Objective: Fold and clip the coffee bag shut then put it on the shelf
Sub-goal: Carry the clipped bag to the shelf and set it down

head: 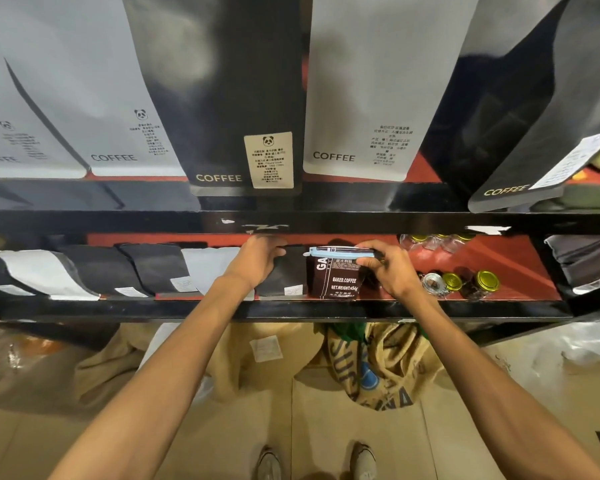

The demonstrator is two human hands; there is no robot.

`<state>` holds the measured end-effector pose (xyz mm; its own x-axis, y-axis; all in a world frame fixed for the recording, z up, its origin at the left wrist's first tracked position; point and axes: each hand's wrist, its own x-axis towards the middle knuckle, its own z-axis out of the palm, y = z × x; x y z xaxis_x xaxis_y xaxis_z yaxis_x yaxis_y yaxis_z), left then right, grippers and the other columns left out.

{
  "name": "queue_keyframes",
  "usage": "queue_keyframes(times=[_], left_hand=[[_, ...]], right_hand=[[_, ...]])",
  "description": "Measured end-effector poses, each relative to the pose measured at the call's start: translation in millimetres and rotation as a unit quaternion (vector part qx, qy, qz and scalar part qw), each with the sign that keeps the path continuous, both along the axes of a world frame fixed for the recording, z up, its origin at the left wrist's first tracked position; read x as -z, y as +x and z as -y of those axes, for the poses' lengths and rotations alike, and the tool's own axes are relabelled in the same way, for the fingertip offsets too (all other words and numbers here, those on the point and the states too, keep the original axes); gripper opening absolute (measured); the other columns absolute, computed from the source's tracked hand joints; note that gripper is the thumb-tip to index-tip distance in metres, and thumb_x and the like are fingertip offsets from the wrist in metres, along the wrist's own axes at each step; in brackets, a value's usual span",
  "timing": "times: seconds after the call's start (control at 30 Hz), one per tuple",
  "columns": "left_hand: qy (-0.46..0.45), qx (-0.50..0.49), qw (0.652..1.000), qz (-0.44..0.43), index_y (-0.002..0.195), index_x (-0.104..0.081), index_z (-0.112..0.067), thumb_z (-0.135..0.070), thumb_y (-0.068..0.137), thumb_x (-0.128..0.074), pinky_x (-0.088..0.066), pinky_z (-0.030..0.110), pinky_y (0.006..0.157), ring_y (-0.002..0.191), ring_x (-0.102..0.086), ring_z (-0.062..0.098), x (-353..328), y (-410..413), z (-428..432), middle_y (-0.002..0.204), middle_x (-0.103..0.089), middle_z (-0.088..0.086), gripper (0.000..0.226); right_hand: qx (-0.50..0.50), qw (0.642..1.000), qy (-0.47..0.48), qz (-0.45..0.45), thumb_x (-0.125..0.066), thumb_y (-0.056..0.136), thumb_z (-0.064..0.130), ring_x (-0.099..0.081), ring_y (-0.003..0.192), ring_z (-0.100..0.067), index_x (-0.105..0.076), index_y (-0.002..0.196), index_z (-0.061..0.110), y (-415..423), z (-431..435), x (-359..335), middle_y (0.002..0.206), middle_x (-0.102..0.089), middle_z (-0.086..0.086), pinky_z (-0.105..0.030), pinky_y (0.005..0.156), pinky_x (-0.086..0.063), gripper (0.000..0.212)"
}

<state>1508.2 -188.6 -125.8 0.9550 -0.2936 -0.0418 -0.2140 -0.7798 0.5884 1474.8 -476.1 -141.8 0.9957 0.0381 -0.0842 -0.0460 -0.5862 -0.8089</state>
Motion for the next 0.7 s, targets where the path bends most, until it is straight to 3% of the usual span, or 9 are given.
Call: queue_keyframes(times=[0.1, 0.23, 0.33, 0.4, 0.47, 0.53, 0.6, 0.7], left_hand=[[-0.004, -0.001, 1.000, -0.023, 0.120, -0.066, -0.002, -0.001, 0.096, -0.056, -0.048, 0.043, 0.105, 0.116, -0.063, 0.038, -6, -1, 3, 0.121, -0.069, 0.018, 0.026], [0.052, 0.017, 0.998, -0.020, 0.115, -0.065, -0.011, -0.015, 0.097, -0.058, -0.049, 0.035, 0.101, 0.115, -0.063, 0.032, -8, -2, 6, 0.120, -0.069, 0.011, 0.020], [0.085, 0.054, 0.995, 0.002, 0.124, -0.057, -0.021, -0.024, 0.092, -0.064, -0.043, 0.041, 0.108, 0.125, -0.054, 0.027, -11, -5, 14, 0.132, -0.062, 0.005, 0.033], [0.070, 0.097, 0.992, 0.032, 0.129, -0.056, -0.019, -0.027, 0.088, -0.070, -0.047, 0.040, 0.104, 0.124, -0.057, 0.025, -16, -6, 25, 0.132, -0.064, 0.006, 0.044], [0.029, 0.134, 0.989, 0.052, 0.125, -0.062, -0.013, -0.027, 0.084, -0.075, -0.055, 0.035, 0.093, 0.113, -0.065, 0.024, -18, -5, 38, 0.123, -0.071, 0.009, 0.045], [0.011, 0.135, 0.990, 0.043, 0.119, -0.066, -0.013, -0.029, 0.083, -0.075, -0.059, 0.032, 0.082, 0.103, -0.070, 0.022, -20, -3, 49, 0.114, -0.074, 0.008, 0.041], [0.023, 0.113, 0.993, 0.036, 0.118, -0.067, -0.014, -0.032, 0.085, -0.073, -0.059, 0.032, 0.079, 0.099, -0.071, 0.021, -16, -3, 57, 0.112, -0.075, 0.007, 0.039], [0.053, 0.086, 0.992, 0.070, 0.116, -0.069, -0.010, -0.029, 0.089, -0.069, -0.057, 0.033, 0.083, 0.101, -0.071, 0.024, -10, -4, 64, 0.112, -0.075, 0.009, 0.033]], right_hand=[[0.003, 0.999, -0.017, 0.031, -0.069, 0.090, 0.012, -0.064, 0.105, -0.016, -0.067, 0.116, 0.017, 1, 1, 4, 0.112, -0.071, -0.001, -0.036, 0.089, -0.057, 0.026], [0.004, 1.000, -0.012, 0.021, -0.068, 0.090, 0.010, -0.062, 0.108, -0.018, -0.066, 0.117, 0.016, 1, -1, 6, 0.116, -0.069, -0.005, -0.033, 0.088, -0.055, 0.028], [-0.013, 1.000, 0.007, 0.003, -0.069, 0.089, 0.010, -0.061, 0.108, -0.018, -0.063, 0.119, 0.018, 3, -2, 4, 0.116, -0.063, -0.003, -0.027, 0.087, -0.053, 0.032], [-0.019, 1.000, 0.018, -0.013, -0.070, 0.089, 0.010, -0.058, 0.110, -0.017, -0.059, 0.123, 0.024, 2, 0, 5, 0.119, -0.058, 0.000, -0.029, 0.088, -0.053, 0.038], [0.003, 0.996, 0.076, -0.039, -0.072, 0.088, 0.017, -0.060, 0.110, -0.018, -0.052, 0.129, 0.025, -2, 0, 7, 0.121, -0.059, 0.001, -0.033, 0.084, -0.057, 0.046], [0.060, 0.977, 0.184, -0.088, -0.072, 0.083, 0.042, -0.064, 0.104, -0.015, -0.040, 0.136, 0.028, -9, -4, 9, 0.118, -0.059, 0.007, -0.029, 0.076, -0.057, 0.063], [0.108, 0.950, 0.259, -0.139, -0.059, 0.079, 0.066, -0.060, 0.102, -0.009, -0.031, 0.144, 0.034, -16, -9, 15, 0.123, -0.054, 0.008, -0.023, 0.074, -0.050, 0.078], [0.114, 0.912, 0.361, -0.158, -0.046, 0.084, 0.073, -0.065, 0.113, -0.009, -0.046, 0.138, 0.033, -25, -16, 36, 0.127, -0.066, 0.007, -0.020, 0.080, -0.053, 0.066]])
